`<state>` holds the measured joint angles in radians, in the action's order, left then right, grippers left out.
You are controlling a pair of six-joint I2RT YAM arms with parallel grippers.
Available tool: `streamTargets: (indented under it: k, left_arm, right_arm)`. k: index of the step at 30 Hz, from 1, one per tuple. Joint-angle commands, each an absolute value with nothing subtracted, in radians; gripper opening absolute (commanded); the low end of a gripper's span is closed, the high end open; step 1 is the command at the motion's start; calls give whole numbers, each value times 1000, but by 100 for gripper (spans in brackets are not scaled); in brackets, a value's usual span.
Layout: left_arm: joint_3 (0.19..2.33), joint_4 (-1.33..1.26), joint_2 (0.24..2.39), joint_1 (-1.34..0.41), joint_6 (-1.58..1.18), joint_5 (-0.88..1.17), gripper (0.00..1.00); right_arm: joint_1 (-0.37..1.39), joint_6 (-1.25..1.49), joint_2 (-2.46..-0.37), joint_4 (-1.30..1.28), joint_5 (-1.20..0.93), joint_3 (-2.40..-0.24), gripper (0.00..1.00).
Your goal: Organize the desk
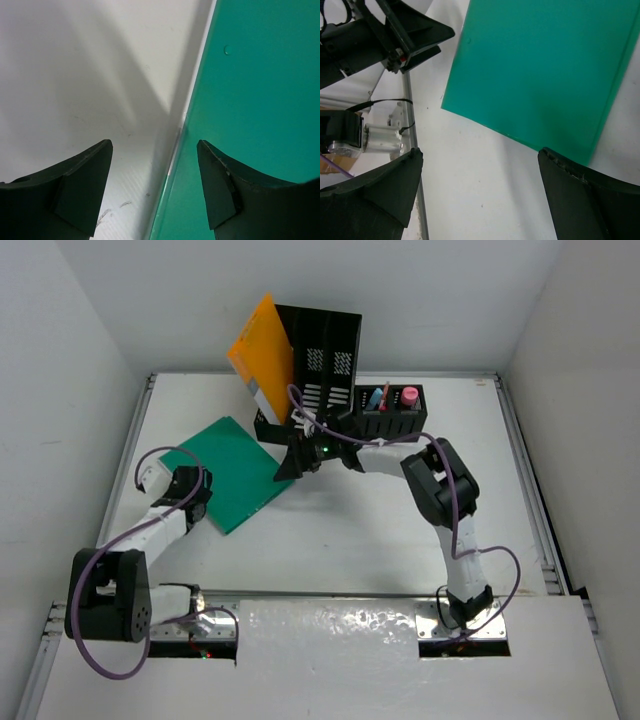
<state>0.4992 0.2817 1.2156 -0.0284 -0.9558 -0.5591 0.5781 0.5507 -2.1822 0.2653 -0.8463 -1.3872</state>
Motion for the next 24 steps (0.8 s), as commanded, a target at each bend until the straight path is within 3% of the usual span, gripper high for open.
streamTargets:
  k: [1,16,24]
  left_arm:
    - [460,137,1212,-5,-936,-515,65]
    - [246,-279,1207,66,-965,-290,64]
    - [276,-261,1226,66,-942,-255,63]
  right_arm:
    - [607,537,-2192,336,-874,-1410,93]
    - [634,427,-2233,223,-822,-1482,93]
    - [635,368,-2290,176,-759,-1542,94]
